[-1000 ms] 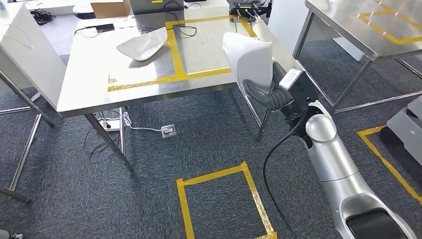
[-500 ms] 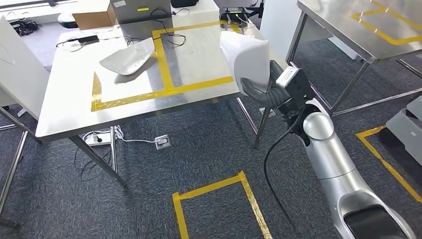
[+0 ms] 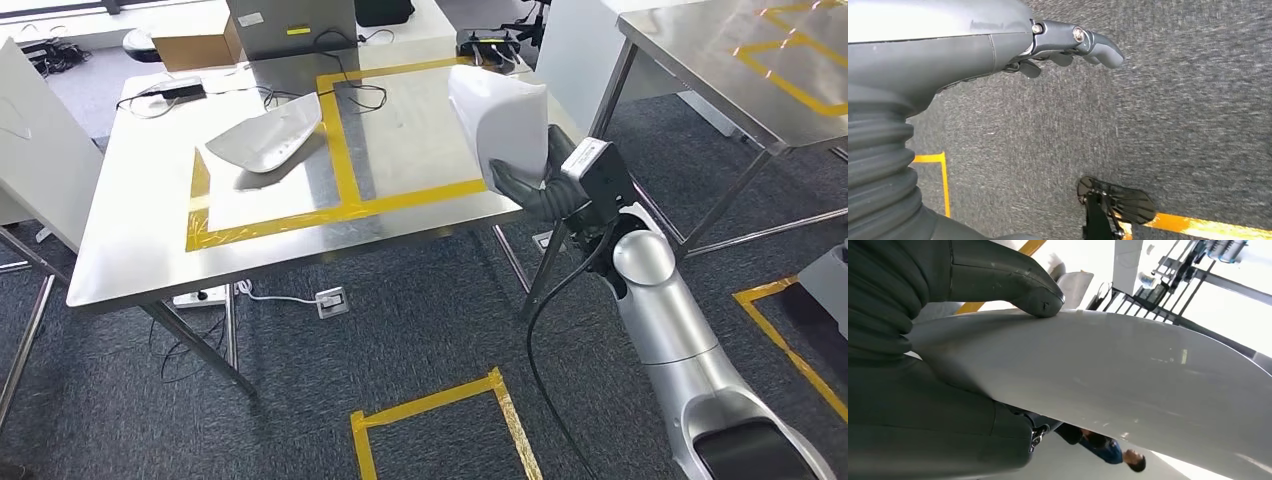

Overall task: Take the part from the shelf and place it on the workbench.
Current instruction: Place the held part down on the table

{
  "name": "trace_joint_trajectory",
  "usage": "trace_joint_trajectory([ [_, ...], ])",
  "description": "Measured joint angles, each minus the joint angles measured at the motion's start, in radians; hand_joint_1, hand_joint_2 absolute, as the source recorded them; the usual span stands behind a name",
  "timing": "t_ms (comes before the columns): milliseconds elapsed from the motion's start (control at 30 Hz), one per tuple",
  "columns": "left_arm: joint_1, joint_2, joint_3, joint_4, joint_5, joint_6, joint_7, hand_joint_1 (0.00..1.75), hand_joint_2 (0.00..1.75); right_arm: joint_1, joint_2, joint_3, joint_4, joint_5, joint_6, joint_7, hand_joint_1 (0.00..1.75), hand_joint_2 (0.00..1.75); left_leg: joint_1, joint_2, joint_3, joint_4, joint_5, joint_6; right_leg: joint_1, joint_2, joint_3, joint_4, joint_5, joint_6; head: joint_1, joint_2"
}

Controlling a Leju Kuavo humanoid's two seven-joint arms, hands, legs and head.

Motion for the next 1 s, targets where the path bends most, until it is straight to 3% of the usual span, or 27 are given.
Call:
trace_joint_trajectory([
  [100,-0.002,0.0,0.0,-0.001,-0.004,0.0,0.0,0.0,1.75,0.005,-0.002,-0.001,-0.006,0.0,-0.001,0.0,1.75,1.75,-0.001,0.002,0.02,0.011,-0.012,-0.02,0.0,0.006,0.018,-0.007,-0.008,-0.021,-0.001,0.0],
  [133,-0.003,0.0,0.0,-0.001,-0.006,0.0,0.0,0.0,1.75,0.006,-0.002,-0.002,-0.009,0.0,-0.002,0.0,1.75,1.75,0.0,0.002,0.009,0.038,-0.014,-0.024,-0.001,0.008,0.029,-0.009,-0.013,-0.03,-0.002,0.0],
  [200,-0.004,0.001,0.0,-0.001,-0.009,0.0,0.0,0.0,1.75,0.01,-0.002,-0.003,-0.012,0.0,-0.002,-0.001,1.75,1.75,0.002,0.003,-0.051,0.141,-0.037,-0.029,0.0,0.009,0.051,-0.01,-0.027,-0.044,-0.003,0.0],
  [267,-0.004,0.001,0.0,-0.001,-0.011,-0.001,0.0,0.0,1.75,0.018,-0.002,-0.004,-0.013,0.0,-0.003,-0.001,1.75,1.75,0.002,0.003,-0.132,0.248,-0.088,-0.032,0.003,0.011,0.071,-0.01,-0.046,-0.049,-0.003,0.0],
  [300,-0.003,0.001,0.0,-0.001,-0.012,-0.001,0.0,0.0,1.75,0.022,-0.002,-0.004,-0.013,0.0,-0.003,-0.001,1.75,1.75,0.002,0.003,-0.16,0.269,-0.109,-0.031,0.004,0.013,0.083,-0.01,-0.056,-0.049,-0.003,0.0],
  [333,-0.002,0.002,0.0,-0.001,-0.013,-0.002,0.0,0.0,1.75,0.026,-0.002,-0.004,-0.013,0.0,-0.003,-0.001,1.75,1.75,0.002,0.003,-0.175,0.26,-0.111,-0.03,0.005,0.014,0.097,-0.01,-0.068,-0.049,-0.003,0.0],
  [367,-0.002,0.002,0.0,-0.001,-0.015,-0.002,0.0,0.0,1.75,0.028,-0.003,-0.004,-0.014,0.0,-0.003,-0.001,1.75,1.75,0.001,0.003,-0.176,0.221,-0.088,-0.026,0.006,0.015,0.113,-0.01,-0.08,-0.048,-0.003,0.0],
  [433,-0.002,0.002,0.0,-0.001,-0.017,-0.002,0.0,0.0,1.75,0.029,-0.003,-0.004,-0.014,0.0,-0.003,-0.001,1.75,1.75,-0.001,0.003,-0.161,0.097,0.027,-0.018,0.007,0.016,0.143,-0.007,-0.106,-0.044,-0.004,0.0],
  [500,-0.002,0.003,-0.001,0.0,-0.019,-0.002,0.001,0.0,1.75,0.029,-0.003,-0.004,-0.015,0.002,-0.003,0.002,1.75,1.75,-0.005,0.003,-0.148,0.02,0.112,-0.008,0.01,0.019,0.158,-0.007,-0.126,-0.034,-0.005,0.0],
  [533,-0.002,0.004,-0.001,0.0,-0.02,-0.003,0.002,0.0,1.75,0.029,-0.003,-0.004,-0.017,0.004,-0.003,0.003,1.75,1.75,-0.007,0.003,-0.146,0.01,0.122,-0.002,0.011,0.021,0.162,-0.005,-0.13,-0.028,-0.006,0.0],
  [600,-0.005,0.004,-0.001,0.0,-0.022,-0.003,0.003,0.0,1.75,0.028,-0.005,-0.006,-0.02,0.006,-0.004,0.003,1.75,1.75,-0.006,0.002,-0.13,0.005,0.115,0.011,0.01,0.021,0.163,0.005,-0.131,-0.017,-0.005,0.0],
  [667,-0.008,0.004,-0.001,0.0,-0.022,-0.003,0.003,0.0,1.75,0.025,-0.007,-0.009,-0.023,0.006,-0.005,0.002,1.75,1.75,-0.002,0.001,-0.111,-0.001,0.106,0.024,0.009,0.017,0.129,0.07,-0.129,-0.007,-0.004,0.0],
  [767,-0.01,0.004,-0.001,0.0,-0.022,-0.002,0.003,0.0,1.75,0.031,-0.007,-0.011,-0.023,0.006,-0.006,0.003,1.75,1.75,0.0,-0.001,-0.087,-0.004,0.082,0.031,0.003,0.014,0.001,0.243,-0.183,0.008,-0.001,0.0],
  [833,-0.01,0.004,-0.001,0.0,-0.023,-0.002,0.003,0.0,1.75,0.038,-0.007,-0.011,-0.023,0.007,-0.005,0.003,1.75,1.75,0.0,-0.003,-0.064,-0.003,0.062,0.029,0.0,0.012,-0.051,0.271,-0.204,0.012,-0.001,0.0],
  [867,-0.01,0.004,-0.001,0.0,-0.023,-0.002,0.003,0.0,1.75,0.04,-0.007,-0.011,-0.023,0.007,-0.005,0.003,1.75,1.75,0.0,-0.003,-0.05,-0.003,0.051,0.027,-0.001,0.011,-0.053,0.237,-0.184,0.011,0.0,0.0],
  [933,-0.01,0.003,-0.001,0.0,-0.023,-0.002,0.003,0.0,1.75,0.041,-0.007,-0.012,-0.023,0.007,-0.005,0.003,1.75,1.75,-0.001,-0.004,-0.023,-0.002,0.028,0.021,-0.001,0.008,-0.025,0.105,-0.08,0.005,0.0,0.0],
  [1000,-0.011,0.002,-0.001,0.0,-0.023,-0.003,0.003,0.0,1.75,0.04,-0.007,-0.015,-0.023,0.008,-0.005,0.005,1.75,1.75,-0.003,-0.005,-0.007,-0.004,0.007,0.01,0.005,0.005,-0.002,0.008,-0.006,-0.005,0.0,0.0],
])
